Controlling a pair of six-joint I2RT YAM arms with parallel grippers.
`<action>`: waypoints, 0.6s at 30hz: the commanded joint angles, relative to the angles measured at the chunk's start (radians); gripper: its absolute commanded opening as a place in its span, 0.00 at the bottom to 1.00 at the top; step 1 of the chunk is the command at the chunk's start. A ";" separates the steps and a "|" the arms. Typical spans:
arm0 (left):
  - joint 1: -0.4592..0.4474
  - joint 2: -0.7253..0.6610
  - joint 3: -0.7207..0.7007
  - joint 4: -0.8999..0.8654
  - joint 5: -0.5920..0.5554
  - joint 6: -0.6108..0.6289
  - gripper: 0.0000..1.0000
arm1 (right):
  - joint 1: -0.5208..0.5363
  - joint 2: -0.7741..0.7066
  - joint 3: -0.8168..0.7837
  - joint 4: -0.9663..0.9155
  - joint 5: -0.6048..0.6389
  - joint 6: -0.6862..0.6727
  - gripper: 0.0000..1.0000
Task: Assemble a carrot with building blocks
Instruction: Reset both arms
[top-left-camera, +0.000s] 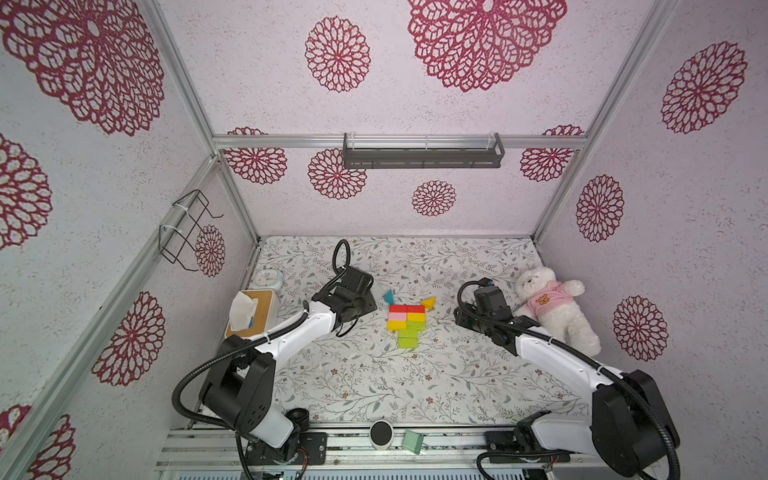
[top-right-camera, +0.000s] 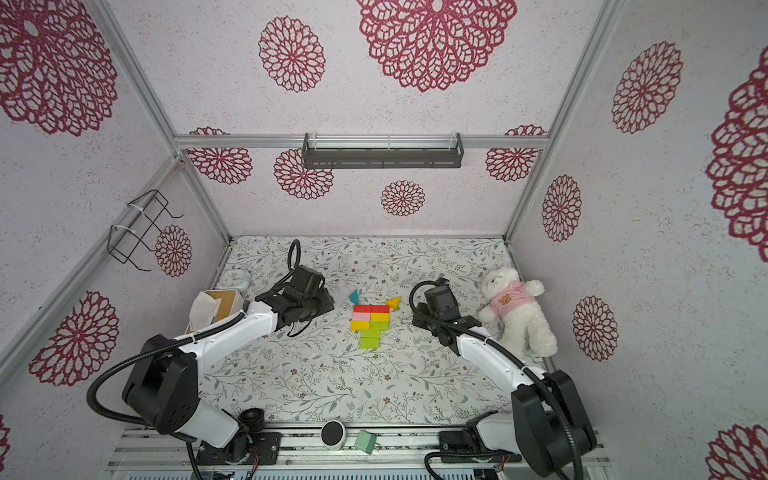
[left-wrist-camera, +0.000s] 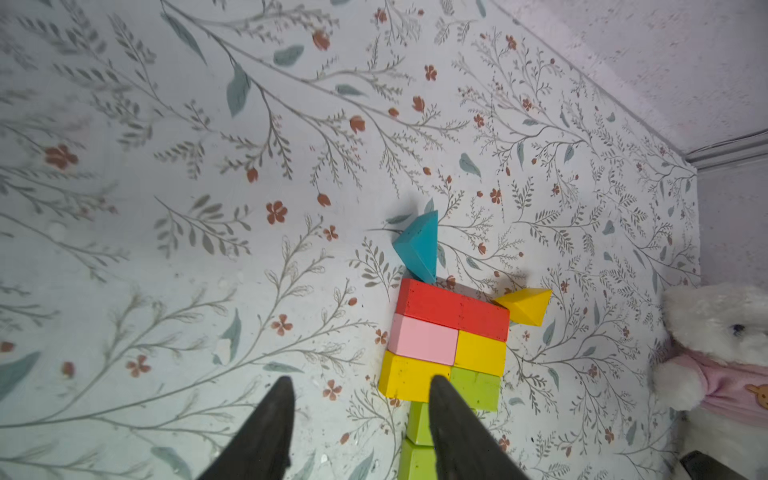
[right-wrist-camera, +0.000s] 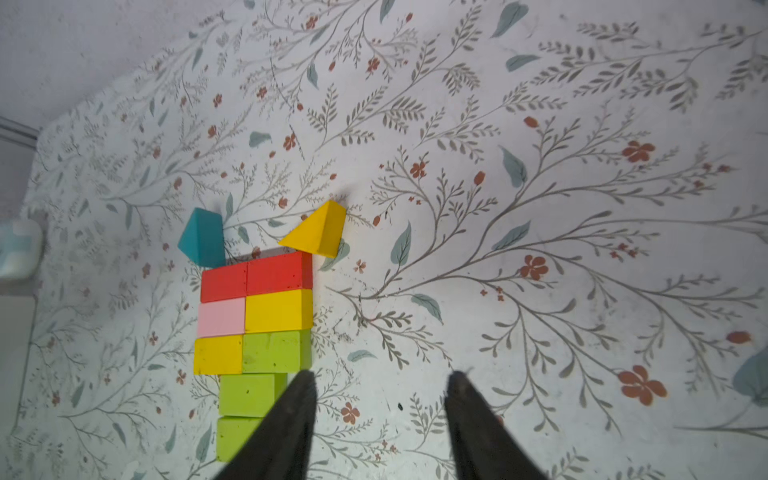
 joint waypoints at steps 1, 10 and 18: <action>0.010 -0.064 -0.014 -0.003 -0.140 0.070 0.62 | -0.043 -0.056 -0.008 0.001 0.015 -0.070 0.81; 0.097 -0.305 -0.173 0.124 -0.495 0.390 0.97 | -0.174 -0.124 -0.061 0.047 0.308 -0.293 0.95; 0.278 -0.298 -0.396 0.454 -0.555 0.584 0.97 | -0.325 -0.061 -0.161 0.303 0.438 -0.394 0.98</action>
